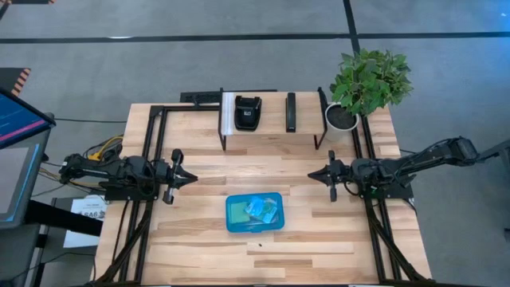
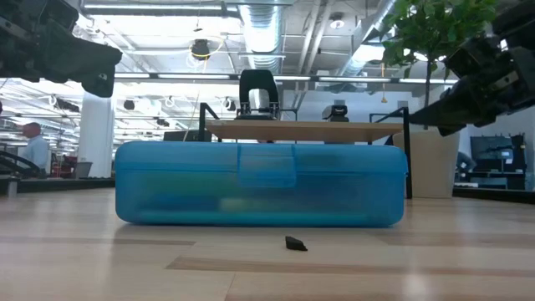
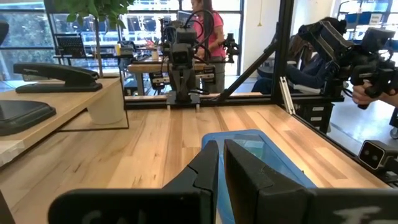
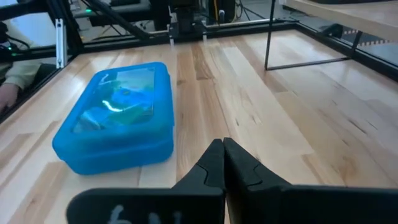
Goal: Pack school essentials
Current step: Return to Home Position
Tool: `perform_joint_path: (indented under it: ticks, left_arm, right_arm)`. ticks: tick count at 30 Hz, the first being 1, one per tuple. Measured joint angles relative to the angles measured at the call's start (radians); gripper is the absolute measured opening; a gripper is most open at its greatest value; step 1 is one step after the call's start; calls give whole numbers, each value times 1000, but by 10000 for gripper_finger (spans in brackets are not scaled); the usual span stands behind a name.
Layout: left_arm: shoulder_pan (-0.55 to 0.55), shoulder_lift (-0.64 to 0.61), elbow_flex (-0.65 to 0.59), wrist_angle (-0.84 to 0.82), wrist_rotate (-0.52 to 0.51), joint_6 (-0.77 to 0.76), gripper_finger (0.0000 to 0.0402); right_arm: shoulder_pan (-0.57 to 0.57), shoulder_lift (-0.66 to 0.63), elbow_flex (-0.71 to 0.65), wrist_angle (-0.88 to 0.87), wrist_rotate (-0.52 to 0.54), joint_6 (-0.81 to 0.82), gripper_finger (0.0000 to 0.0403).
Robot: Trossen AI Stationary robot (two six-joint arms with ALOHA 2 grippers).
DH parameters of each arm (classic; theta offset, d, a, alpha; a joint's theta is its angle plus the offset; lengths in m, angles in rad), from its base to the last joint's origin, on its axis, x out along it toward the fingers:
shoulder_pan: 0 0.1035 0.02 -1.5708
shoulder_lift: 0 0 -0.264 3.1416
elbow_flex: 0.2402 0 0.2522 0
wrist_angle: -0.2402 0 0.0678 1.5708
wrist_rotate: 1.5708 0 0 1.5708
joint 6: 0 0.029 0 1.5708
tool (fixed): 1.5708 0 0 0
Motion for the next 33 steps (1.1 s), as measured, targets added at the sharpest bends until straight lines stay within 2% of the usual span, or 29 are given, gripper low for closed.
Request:
perform_joint_path:
  ticks: [7, 13, 33]
  left_arm:
    - [0, 0, 0, 0, 0, -3, 15]
    - [0, 0, 0, 0, 0, -1, 15]
    - [0, 0, 0, 0, 0, -1, 15]
  right_arm:
    - [0, 0, 1, 20, 8, 39, 16]
    - [0, 0, 1, 18, 15, -24, 21]
    - [0, 0, 1, -21, 15, -29, 23]
